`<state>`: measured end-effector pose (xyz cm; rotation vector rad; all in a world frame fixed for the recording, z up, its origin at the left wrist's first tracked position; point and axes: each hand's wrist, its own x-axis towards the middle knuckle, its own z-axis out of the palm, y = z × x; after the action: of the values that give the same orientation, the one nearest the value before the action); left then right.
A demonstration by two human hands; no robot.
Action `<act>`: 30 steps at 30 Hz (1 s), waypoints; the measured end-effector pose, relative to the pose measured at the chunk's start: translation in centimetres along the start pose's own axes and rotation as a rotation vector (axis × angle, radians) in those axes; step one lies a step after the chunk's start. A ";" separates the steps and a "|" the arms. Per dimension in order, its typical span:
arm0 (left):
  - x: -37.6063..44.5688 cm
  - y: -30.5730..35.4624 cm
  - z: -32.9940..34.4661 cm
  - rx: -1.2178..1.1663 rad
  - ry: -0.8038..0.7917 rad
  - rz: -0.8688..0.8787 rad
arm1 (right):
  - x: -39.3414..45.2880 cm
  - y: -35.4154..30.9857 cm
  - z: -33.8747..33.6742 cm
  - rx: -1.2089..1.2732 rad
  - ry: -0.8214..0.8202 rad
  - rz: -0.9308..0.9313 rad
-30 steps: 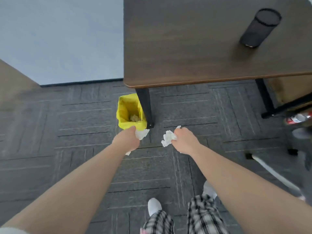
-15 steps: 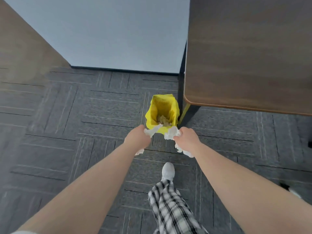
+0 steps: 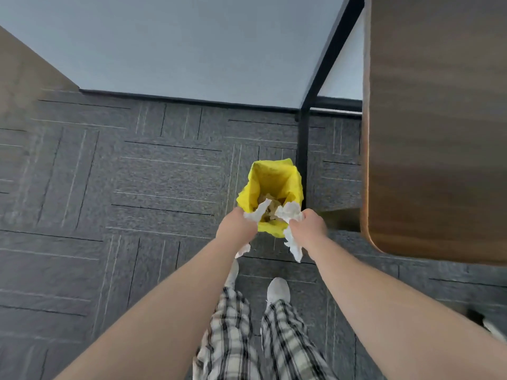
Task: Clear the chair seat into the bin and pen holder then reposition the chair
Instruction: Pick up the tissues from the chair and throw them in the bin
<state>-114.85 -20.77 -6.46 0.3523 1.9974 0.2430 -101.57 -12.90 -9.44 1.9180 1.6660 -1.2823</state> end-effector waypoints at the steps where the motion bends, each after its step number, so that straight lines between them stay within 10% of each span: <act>1: 1.3 0.1 0.1 -0.019 -0.008 -0.001 | 0.9 -0.3 0.5 0.012 0.003 0.022; 30: 18.0 2.5 2.3 0.017 -0.192 0.137 | 13.4 -1.9 6.9 0.195 0.035 0.196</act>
<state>-119.85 -12.06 -21.79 0.5059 1.7894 0.2681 -107.17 -8.68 -22.99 2.1658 1.3709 -1.3822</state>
